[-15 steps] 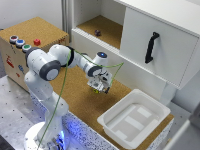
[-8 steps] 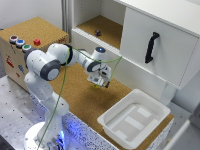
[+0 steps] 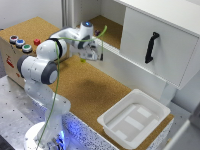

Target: Put the yellow block on top of the drawer

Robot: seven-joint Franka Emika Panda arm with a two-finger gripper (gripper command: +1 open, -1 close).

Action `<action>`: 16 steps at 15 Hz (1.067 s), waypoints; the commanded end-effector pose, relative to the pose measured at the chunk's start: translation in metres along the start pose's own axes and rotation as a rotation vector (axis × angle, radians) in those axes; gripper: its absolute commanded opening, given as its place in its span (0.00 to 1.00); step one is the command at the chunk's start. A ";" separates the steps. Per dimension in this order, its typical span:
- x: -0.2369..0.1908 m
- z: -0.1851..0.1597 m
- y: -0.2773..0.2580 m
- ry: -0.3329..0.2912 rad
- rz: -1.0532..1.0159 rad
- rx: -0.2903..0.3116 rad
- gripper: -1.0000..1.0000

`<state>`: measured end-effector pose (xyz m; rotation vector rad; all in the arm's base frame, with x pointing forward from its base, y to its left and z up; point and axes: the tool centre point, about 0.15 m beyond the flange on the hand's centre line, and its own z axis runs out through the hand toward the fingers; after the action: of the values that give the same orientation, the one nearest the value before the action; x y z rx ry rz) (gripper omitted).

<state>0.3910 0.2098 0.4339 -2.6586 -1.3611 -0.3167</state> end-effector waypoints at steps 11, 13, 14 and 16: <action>0.208 0.012 -0.183 -0.167 -0.598 0.030 0.00; 0.218 0.019 -0.186 -0.180 -0.604 0.025 0.00; 0.222 0.023 -0.185 -0.187 -0.596 0.027 0.00; 0.224 0.029 -0.185 -0.187 -0.574 0.026 1.00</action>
<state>0.3481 0.4562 0.4673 -2.1811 -2.1187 -0.3323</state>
